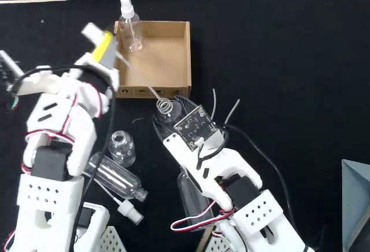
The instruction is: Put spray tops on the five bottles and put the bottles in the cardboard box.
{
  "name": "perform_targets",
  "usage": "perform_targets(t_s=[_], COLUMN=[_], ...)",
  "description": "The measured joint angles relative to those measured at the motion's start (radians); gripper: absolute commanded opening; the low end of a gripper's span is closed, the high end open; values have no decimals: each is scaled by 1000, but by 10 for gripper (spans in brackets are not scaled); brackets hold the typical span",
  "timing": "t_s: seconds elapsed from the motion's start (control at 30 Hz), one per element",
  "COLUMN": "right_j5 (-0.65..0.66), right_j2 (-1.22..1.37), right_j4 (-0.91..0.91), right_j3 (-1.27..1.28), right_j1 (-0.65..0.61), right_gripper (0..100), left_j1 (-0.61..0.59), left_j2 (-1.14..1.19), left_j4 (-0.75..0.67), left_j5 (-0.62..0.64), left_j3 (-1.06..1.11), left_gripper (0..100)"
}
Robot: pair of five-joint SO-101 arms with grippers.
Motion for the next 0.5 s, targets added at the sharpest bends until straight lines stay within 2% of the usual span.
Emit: perform_targets(t_s=[0.2, 0.5], right_j5=[0, 0], right_j2=[0, 0], right_j4=[0, 0], right_j3=[0, 0], right_j1=[0, 0], right_gripper=[96, 96], left_j1=[44, 3], left_j2=[0, -21], left_j4=[-14, -14], left_j5=[-2, -2], left_j3=[3, 3], left_gripper=[28, 28])
